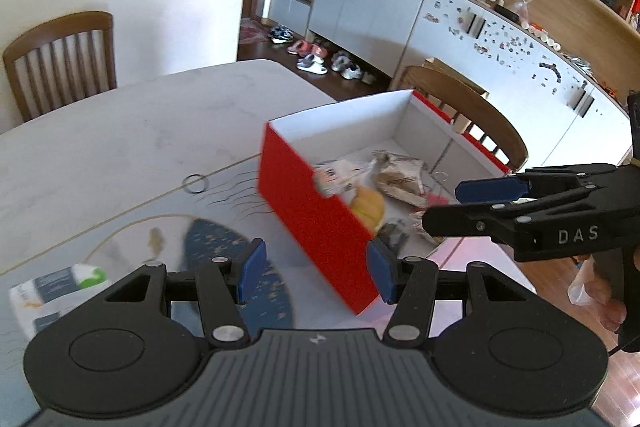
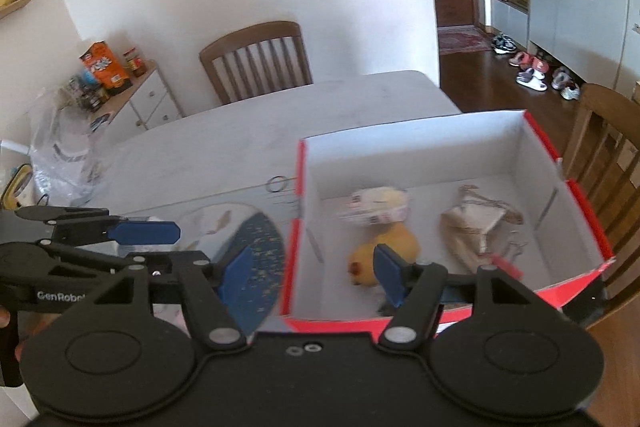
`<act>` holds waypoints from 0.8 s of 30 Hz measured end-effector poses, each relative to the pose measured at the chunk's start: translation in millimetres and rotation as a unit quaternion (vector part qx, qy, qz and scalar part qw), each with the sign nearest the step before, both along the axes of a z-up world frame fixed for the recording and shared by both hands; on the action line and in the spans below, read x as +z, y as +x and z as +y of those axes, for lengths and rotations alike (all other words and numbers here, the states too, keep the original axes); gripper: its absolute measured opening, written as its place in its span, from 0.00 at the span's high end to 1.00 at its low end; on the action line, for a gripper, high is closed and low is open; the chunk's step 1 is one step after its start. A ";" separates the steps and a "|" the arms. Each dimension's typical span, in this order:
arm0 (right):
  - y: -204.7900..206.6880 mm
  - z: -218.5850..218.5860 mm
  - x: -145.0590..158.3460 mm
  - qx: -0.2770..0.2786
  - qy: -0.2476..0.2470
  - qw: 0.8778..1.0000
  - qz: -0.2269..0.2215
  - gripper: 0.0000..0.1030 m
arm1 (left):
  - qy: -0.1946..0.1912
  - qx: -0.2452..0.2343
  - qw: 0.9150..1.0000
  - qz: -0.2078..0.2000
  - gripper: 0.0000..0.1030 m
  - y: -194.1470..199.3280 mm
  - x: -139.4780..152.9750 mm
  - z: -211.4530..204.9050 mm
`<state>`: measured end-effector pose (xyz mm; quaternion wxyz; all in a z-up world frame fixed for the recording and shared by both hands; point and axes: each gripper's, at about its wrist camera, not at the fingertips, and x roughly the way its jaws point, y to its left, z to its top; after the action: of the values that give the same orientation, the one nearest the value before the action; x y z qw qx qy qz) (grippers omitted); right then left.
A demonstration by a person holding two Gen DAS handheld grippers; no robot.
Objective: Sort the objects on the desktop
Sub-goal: 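Withdraw both tools from the box toward the remaining table items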
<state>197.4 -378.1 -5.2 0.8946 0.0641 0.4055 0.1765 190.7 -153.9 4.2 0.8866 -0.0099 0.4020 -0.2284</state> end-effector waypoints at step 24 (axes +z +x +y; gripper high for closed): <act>-34.1 120.4 -32.6 0.073 -0.012 0.997 0.007 0.20 | 0.014 0.061 0.998 0.013 0.25 -40.6 -30.8 116.6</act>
<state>163.3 -257.6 -37.8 0.8770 0.0247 0.4179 0.2356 150.0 -37.4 -26.5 0.8937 -0.0247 0.4152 -0.1682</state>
